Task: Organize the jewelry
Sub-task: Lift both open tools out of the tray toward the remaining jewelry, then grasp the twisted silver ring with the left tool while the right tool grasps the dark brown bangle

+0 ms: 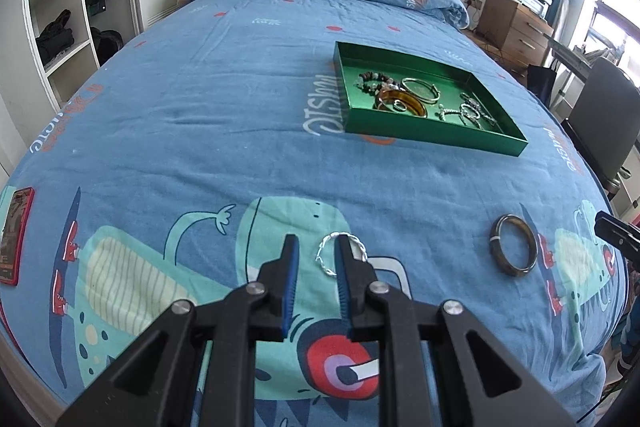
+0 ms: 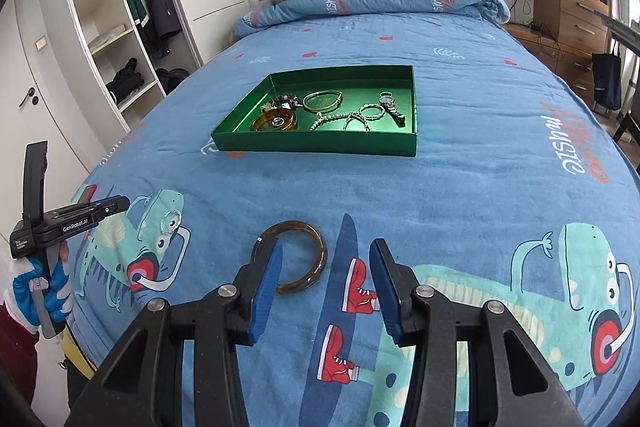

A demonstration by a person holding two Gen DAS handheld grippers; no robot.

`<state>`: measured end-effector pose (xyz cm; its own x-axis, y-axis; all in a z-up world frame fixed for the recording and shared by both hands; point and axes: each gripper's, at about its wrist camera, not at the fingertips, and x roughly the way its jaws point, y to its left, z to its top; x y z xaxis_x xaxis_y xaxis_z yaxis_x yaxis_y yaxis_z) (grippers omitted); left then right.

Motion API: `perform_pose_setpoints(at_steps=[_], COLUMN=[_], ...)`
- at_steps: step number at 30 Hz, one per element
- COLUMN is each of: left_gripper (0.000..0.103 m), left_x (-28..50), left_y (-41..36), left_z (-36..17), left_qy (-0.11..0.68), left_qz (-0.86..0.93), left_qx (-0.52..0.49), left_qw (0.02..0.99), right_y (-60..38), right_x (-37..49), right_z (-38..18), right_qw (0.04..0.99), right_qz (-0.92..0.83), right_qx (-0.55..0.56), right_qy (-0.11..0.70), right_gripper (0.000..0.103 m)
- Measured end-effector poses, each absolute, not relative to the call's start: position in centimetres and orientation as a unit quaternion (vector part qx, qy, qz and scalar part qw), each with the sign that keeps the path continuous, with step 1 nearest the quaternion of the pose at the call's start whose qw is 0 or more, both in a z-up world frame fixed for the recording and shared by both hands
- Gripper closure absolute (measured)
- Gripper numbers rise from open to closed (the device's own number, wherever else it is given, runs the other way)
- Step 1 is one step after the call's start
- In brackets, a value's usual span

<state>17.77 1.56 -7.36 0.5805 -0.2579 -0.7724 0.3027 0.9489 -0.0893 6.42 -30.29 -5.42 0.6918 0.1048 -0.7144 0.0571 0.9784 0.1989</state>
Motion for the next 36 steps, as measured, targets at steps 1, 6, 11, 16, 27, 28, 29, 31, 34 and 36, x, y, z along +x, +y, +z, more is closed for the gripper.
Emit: perform_pose_setpoints(at_steps=[1, 6, 11, 16, 27, 28, 29, 31, 34, 36], left_gripper=[0.086, 0.086, 0.084, 0.068, 0.067, 0.066, 0.063, 0.061, 0.060, 0.060], left_x=[17.8, 17.8, 17.2, 16.9, 17.6, 17.7, 17.8, 18.1, 18.3, 18.5], left_y=[1.4, 0.9, 0.7, 0.7, 1.1, 1.1, 1.2, 1.5, 2.0, 2.3], left_z=[-7.5, -7.6, -7.5, -7.5, -8.6, -8.8, -8.9, -9.2, -9.7, -10.0], left_qy=[0.429, 0.418, 0.403, 0.389, 0.393, 0.394, 0.396, 0.398, 0.403, 0.409], left_qz=[-0.155, -0.142, -0.134, -0.128, -0.143, -0.142, -0.143, -0.142, -0.143, -0.145], left_qx=[0.028, 0.040, 0.049, 0.059, 0.057, 0.057, 0.057, 0.055, 0.047, 0.042], left_qw=[0.889, 0.897, 0.904, 0.910, 0.907, 0.906, 0.905, 0.905, 0.903, 0.900], right_y=[-30.3, -30.6, -30.5, -30.1, -29.5, -29.6, -29.6, -29.7, -29.9, -29.9], right_x=[6.6, 7.1, 7.1, 7.0, 7.6, 7.6, 7.5, 7.5, 7.5, 7.5], right_z=[-5.6, -6.2, -6.3, -6.5, -7.3, -7.3, -7.3, -7.2, -7.3, -7.6], right_qw=[0.913, 0.911, 0.912, 0.911, 0.908, 0.909, 0.910, 0.913, 0.914, 0.912], right_qz=[0.013, 0.010, 0.006, 0.000, -0.009, -0.011, -0.013, -0.017, -0.021, -0.021], right_qx=[0.105, 0.111, 0.109, 0.108, 0.118, 0.122, 0.123, 0.126, 0.131, 0.137], right_qy=[0.394, 0.398, 0.396, 0.398, 0.402, 0.399, 0.395, 0.387, 0.384, 0.386], right_gripper=[0.058, 0.058, 0.058, 0.058, 0.057, 0.055, 0.054, 0.045, 0.040, 0.039])
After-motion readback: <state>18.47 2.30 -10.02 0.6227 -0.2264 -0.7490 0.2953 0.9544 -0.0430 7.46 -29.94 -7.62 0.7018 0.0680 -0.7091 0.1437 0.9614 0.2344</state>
